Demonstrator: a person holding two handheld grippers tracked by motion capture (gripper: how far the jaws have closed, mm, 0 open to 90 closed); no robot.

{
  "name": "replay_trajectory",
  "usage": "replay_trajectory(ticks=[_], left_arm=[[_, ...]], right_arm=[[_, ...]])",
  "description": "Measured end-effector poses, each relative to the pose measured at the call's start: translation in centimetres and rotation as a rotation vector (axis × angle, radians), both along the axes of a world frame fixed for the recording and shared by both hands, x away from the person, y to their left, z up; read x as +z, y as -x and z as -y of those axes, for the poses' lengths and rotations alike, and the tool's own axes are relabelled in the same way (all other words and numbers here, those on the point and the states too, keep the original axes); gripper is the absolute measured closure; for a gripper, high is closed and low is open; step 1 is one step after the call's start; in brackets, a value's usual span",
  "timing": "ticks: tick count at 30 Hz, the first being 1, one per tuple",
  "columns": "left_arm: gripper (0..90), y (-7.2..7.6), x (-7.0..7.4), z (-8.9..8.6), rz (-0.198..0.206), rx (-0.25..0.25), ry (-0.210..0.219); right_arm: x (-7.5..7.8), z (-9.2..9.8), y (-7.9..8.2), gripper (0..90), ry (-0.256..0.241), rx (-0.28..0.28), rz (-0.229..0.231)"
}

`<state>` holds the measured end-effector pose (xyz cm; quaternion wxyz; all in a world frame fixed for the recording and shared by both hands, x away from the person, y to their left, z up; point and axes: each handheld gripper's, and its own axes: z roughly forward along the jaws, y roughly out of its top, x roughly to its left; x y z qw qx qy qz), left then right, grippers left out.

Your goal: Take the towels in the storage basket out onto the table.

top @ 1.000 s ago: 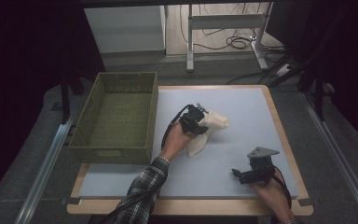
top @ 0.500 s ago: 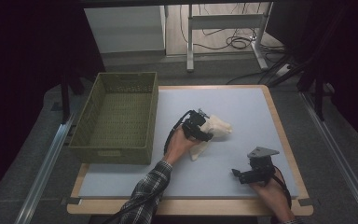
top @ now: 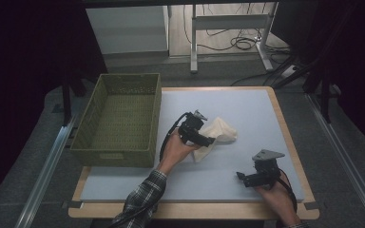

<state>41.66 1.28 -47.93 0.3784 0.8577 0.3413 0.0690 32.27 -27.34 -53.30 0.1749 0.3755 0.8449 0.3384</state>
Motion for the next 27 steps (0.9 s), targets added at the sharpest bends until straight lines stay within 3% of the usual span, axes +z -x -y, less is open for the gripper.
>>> replay_trajectory(ticks=[6,16,24,27], left_arm=[[20.3,2.2,-0.8,-1.0,0.009,0.020,-0.001],[26.1,5.0,-3.9,-2.5,0.014,0.057,-0.021],[39.5,5.6,-5.5,-3.0,0.034,0.055,-0.022],[41.5,5.9,-6.0,-2.9,0.089,0.050,-0.026]], right_arm=[[0.0,0.0,0.0,1.4,0.000,-0.001,-0.001],[0.1,0.0,0.0,3.3,-0.002,-0.005,0.000],[0.3,0.0,0.4,23.1,-0.035,0.012,0.025],[0.5,-0.2,0.4,31.7,-0.066,0.042,0.005]])
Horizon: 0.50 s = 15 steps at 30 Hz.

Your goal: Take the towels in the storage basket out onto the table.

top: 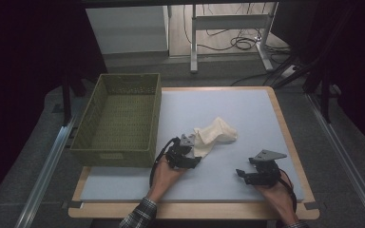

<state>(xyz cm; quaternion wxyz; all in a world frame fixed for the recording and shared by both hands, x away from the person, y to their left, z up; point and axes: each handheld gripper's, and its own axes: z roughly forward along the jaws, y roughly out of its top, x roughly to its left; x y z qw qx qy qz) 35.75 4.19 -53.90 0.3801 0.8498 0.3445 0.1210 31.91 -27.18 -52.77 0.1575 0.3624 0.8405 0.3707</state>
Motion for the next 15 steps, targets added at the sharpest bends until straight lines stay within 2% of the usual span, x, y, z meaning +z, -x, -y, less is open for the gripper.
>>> replay_trajectory(ticks=[2,7,15], left_arm=[[41.7,0.1,-0.3,-0.2,0.006,0.004,0.026],[42.2,0.1,-0.3,-0.2,0.010,0.005,0.024],[42.8,0.1,-0.4,-0.2,0.013,0.007,0.026]], right_arm=[[0.3,-0.3,0.0,36.2,-0.015,0.023,-0.002],[1.4,-1.4,-0.9,45.6,-0.068,0.077,-0.026],[3.5,-4.3,-2.9,50.9,-0.096,0.172,-0.018]])
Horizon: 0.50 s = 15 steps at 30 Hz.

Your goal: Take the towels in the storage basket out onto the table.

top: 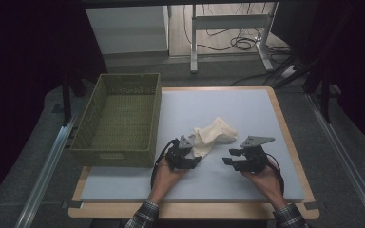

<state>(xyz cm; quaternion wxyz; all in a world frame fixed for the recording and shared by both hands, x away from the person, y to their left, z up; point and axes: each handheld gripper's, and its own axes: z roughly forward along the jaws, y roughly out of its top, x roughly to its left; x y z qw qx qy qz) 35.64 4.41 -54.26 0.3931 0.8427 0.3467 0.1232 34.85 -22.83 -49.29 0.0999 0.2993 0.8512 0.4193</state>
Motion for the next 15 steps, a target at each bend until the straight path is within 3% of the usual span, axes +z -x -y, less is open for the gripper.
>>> replay_trajectory(ticks=[9,15], left_arm=[[42.8,0.0,0.0,0.0,0.000,0.002,0.003],[42.8,0.0,0.0,0.0,0.000,0.001,0.003]], right_arm=[[1.9,-3.8,-2.8,50.6,-0.028,0.046,0.014],[1.8,-5.7,-5.1,47.9,-0.041,0.052,0.001]])
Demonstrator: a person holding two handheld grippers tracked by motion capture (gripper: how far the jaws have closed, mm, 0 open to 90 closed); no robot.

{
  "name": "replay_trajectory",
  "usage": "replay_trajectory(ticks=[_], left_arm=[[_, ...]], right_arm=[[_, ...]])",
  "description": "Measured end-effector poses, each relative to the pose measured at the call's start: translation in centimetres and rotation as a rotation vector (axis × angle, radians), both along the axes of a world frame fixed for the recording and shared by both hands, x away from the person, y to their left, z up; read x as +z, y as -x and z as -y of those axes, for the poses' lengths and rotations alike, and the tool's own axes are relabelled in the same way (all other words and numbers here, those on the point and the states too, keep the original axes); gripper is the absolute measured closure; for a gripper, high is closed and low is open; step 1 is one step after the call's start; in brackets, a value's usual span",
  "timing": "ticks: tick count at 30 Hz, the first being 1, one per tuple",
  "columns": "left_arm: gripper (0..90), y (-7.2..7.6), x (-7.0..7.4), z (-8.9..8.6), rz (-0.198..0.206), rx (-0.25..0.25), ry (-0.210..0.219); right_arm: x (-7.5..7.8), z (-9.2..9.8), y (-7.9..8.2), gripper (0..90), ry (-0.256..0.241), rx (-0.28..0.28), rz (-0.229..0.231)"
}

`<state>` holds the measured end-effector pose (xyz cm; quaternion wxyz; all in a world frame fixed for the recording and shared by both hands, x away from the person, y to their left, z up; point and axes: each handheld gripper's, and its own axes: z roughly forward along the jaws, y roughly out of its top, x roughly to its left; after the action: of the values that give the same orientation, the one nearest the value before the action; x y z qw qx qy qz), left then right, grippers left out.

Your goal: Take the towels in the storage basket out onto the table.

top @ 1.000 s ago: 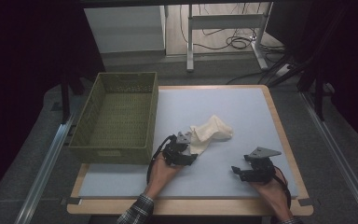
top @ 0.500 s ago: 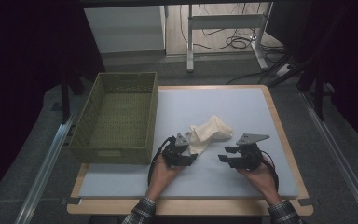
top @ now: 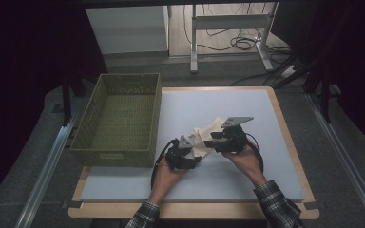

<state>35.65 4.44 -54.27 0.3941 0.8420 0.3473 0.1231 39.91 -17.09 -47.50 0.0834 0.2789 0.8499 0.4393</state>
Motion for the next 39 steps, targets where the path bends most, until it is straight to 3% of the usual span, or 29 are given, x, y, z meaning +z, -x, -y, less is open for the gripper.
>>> replay_trajectory(ticks=[5,10,13,15,20,25,30,35,39], left_arm=[[43.9,0.0,0.0,0.0,0.001,0.004,0.001],[52.5,0.0,0.0,-0.1,0.005,-0.005,0.008],[59.3,0.1,0.0,-0.1,0.005,-0.024,0.013],[65.5,0.1,0.1,-0.1,0.005,-0.038,0.014],[78.7,0.1,0.0,-0.2,0.000,-0.038,0.024],[79.2,0.0,0.0,-0.2,-0.005,-0.038,0.027],[78.8,0.0,0.0,-0.2,-0.009,-0.039,0.028],[78.8,0.0,0.0,-0.2,-0.006,-0.038,0.026],[78.8,0.0,0.0,-0.2,-0.004,-0.038,0.025]], right_arm=[[-1.4,-0.9,-0.9,49.3,0.037,-0.006,0.002],[-2.4,-1.3,-0.9,73.1,0.106,-0.036,0.037],[-2.6,-1.2,-0.9,85.9,0.116,-0.042,0.041],[-2.7,-1.0,-0.9,89.6,0.116,-0.042,0.035],[-2.3,-0.1,-0.8,89.5,0.084,-0.040,0.010],[-1.9,0.9,0.3,85.8,0.068,-0.022,-0.008],[-2.8,1.9,1.0,83.6,0.062,-0.020,-0.041],[-3.9,1.5,0.3,81.5,0.082,-0.021,-0.062],[-2.8,0.8,-0.6,81.0,0.065,-0.029,-0.034]])
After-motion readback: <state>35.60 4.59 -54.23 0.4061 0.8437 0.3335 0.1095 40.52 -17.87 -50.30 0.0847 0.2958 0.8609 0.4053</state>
